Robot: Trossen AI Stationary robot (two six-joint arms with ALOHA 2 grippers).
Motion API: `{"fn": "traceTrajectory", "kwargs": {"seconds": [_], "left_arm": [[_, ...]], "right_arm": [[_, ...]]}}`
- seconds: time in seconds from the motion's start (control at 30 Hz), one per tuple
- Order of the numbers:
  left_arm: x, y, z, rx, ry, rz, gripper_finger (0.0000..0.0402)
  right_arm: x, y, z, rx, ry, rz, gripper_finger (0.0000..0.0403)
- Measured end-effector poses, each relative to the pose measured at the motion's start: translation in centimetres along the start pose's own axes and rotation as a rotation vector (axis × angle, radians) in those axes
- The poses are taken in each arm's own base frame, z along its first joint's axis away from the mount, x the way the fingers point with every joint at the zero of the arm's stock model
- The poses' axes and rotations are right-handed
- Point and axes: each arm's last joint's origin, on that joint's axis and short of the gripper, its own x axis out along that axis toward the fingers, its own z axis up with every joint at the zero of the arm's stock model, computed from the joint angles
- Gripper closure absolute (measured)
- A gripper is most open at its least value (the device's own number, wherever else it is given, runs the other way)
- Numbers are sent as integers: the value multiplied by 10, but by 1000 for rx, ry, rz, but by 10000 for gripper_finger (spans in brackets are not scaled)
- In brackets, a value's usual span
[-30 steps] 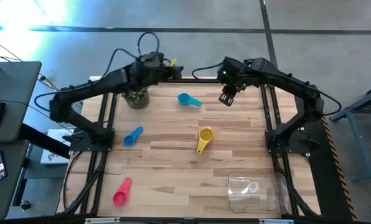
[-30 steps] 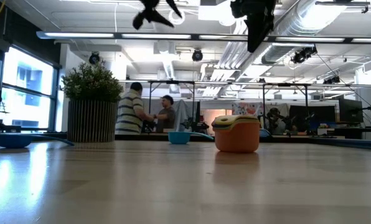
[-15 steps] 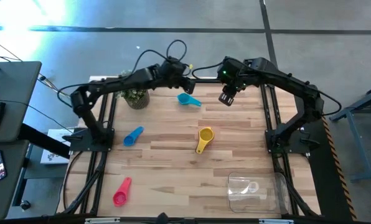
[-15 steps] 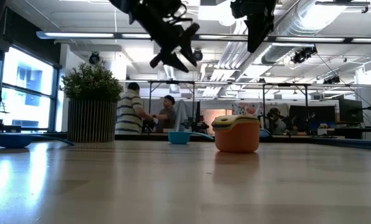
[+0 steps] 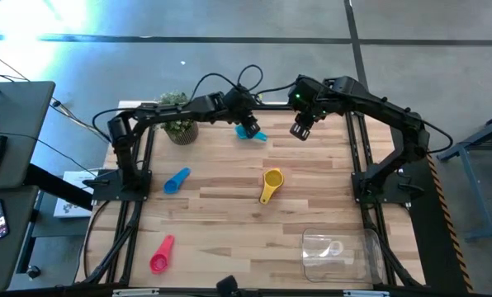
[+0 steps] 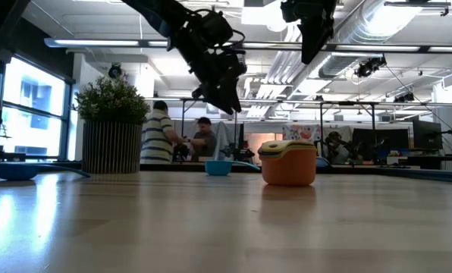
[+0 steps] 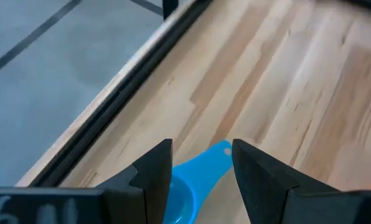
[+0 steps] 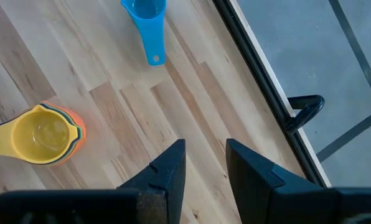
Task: Nest measuring cups in basket
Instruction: Stack the light blue measuring cup on top of the yellow measuring cup
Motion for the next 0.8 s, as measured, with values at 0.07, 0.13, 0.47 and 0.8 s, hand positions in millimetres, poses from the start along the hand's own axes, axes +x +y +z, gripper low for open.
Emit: {"fn": "traceTrajectory", "kwargs": {"seconds": [0.07, 0.13, 0.47, 0.8], "left_arm": [[4, 0, -2, 50, 17, -1, 243], [6, 0, -7, 89, 57, 0, 243], [26, 4, -27, 225, 221, -48, 243], [51, 4, -46, 234, 322, -63, 243]], "right_arm": [[0, 0, 0, 0, 0, 0, 297], [0, 0, 0, 0, -1, 0, 297], [0, 0, 2, 12, -20, 2, 297], [0, 0, 5, 19, -53, 8, 297]]}}
